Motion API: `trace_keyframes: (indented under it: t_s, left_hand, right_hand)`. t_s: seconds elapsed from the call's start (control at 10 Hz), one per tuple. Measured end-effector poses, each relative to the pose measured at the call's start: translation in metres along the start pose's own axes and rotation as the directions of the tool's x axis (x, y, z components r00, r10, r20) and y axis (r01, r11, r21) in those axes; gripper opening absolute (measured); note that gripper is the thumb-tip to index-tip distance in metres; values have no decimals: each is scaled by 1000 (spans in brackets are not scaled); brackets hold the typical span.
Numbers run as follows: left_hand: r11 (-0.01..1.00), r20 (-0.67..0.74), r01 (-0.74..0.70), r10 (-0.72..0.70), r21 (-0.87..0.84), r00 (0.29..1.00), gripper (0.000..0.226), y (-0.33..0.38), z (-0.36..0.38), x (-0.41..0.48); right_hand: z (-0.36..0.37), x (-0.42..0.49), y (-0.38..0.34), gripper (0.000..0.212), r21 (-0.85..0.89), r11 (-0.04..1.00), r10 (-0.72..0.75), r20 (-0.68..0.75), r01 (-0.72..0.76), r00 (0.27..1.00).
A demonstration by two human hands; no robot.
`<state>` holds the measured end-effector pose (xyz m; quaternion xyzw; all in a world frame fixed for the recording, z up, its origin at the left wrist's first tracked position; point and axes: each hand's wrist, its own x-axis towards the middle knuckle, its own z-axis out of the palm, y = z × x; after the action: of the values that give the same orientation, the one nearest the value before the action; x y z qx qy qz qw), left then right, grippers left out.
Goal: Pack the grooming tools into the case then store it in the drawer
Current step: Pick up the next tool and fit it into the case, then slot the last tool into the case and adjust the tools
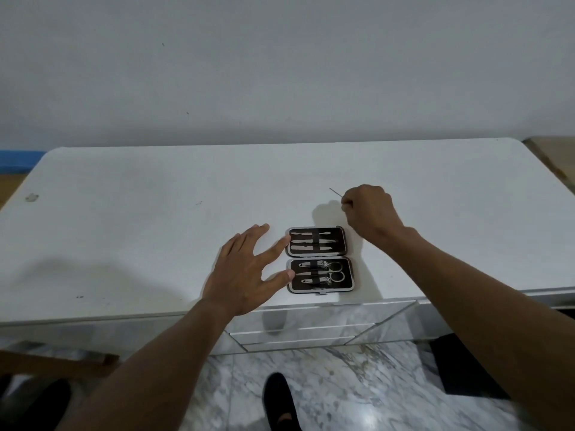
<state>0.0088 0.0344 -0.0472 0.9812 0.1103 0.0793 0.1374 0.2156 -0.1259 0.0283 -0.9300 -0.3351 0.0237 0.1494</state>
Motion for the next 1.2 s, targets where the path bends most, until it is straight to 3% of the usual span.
trace_keyframes:
  t_s: [0.3,0.4,0.7,0.9,1.2]
  left_hand:
    - [1000,-7,8,-8,9,1000,64,0,-1,1]
    - [1000,-10,7,-7,7,1000,63,1,-1,1]
    - [1000,-18,19,-19,-2,1000,63,1,-1,2]
    - [1000,-29,21,-21,-7,999,63,1,-2,2]
    - [1000,-32,23,-24,-5,999,63,2,-2,2]
  right_hand:
    - [12,39,7,17,-41,988,150,97,-146,984]
    - [5,47,2,7,-39,978,208,128,-205,970]
    - [-18,63,-9,18,-123,960,280,390,-251,877]
    - [-11,63,-10,32,-113,963,271,377,-246,885]
    - [-7,57,-7,15,-89,961,278,316,-264,907]
